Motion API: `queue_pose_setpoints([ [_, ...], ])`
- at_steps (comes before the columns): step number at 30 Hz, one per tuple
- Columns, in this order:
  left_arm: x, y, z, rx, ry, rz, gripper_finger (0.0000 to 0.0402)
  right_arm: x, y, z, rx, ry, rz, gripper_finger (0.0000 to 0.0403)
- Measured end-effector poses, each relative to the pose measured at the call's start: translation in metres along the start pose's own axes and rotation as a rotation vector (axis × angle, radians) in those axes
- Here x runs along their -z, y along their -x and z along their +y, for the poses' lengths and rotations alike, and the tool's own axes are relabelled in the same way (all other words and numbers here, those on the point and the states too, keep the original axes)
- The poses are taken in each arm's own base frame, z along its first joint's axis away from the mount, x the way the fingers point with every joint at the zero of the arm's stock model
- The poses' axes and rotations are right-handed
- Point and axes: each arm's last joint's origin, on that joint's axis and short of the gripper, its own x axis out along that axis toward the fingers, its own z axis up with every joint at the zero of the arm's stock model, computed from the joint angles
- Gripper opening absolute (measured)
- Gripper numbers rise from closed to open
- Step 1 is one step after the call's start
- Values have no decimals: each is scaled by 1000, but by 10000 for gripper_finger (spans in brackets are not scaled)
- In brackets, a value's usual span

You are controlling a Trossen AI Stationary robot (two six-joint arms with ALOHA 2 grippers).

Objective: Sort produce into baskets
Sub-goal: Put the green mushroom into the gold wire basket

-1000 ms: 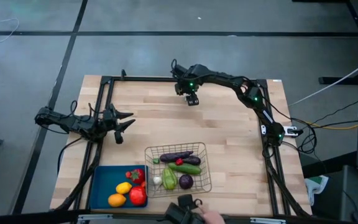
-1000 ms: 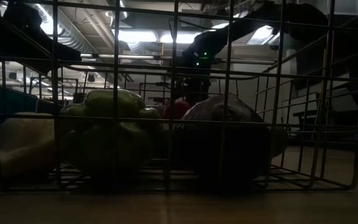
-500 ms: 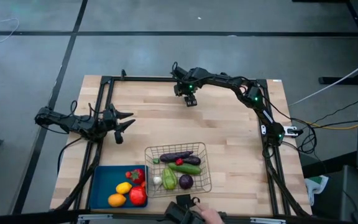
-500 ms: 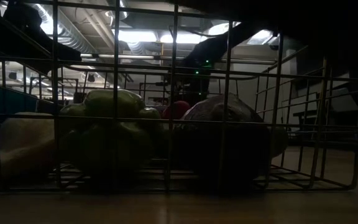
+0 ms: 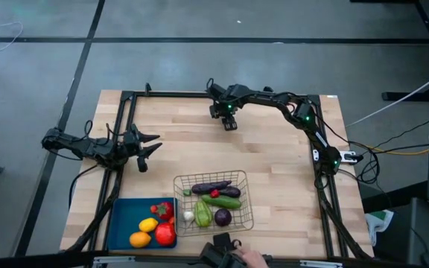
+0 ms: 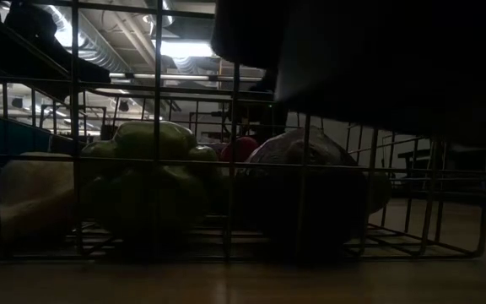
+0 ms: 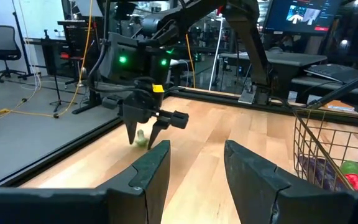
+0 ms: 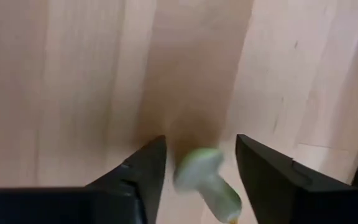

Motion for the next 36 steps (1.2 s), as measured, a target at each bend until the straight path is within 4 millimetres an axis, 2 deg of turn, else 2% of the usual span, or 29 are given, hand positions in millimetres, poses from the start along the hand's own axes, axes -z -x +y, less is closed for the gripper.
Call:
queue_pose_setpoints([
  [10,0,0,0,0,1,0,147,1,0,2,-13,1,14,96],
  [20,0,0,0,0,3,0,147,-3,7,3,-14,-4,43,91],
  [24,0,0,0,0,-23,0,147,-17,28,5,43,22,78,91],
  [28,0,0,0,0,-25,0,147,-32,53,16,42,62,101,92],
  [36,0,0,0,0,-13,0,147,-65,114,56,19,53,93,92],
])
